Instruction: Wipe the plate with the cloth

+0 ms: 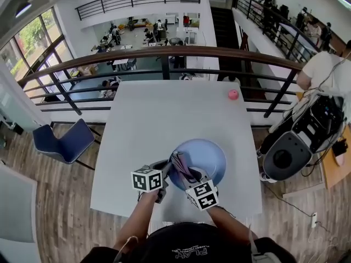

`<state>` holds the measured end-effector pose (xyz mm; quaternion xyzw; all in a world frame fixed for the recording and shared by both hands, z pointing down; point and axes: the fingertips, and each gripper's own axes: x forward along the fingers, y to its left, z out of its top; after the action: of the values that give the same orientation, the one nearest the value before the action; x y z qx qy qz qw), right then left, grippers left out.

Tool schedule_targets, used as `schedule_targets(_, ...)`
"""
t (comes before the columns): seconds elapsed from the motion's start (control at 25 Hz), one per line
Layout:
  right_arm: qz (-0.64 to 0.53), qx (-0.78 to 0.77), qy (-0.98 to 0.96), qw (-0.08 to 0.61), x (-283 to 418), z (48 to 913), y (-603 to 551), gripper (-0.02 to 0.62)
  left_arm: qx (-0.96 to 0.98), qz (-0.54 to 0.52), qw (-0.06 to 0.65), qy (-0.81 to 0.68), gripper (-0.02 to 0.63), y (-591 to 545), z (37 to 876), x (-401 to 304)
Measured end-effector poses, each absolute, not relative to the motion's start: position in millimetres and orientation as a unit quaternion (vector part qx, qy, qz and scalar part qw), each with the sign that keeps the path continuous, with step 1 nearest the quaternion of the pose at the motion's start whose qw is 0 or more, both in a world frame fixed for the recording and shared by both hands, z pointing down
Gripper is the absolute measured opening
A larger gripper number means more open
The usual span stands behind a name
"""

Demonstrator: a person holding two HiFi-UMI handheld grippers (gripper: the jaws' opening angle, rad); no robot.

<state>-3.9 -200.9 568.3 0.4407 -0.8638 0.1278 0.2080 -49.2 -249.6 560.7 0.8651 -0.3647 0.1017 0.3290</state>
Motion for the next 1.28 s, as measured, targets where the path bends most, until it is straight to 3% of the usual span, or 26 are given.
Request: schedule_targets(1.28,0.104,0.519,-0.827,0.190,63.5,539.6,-226.2,0.112,0.878,0.095,0.309,-0.354,0.047,-236.3,541.2,-33.1)
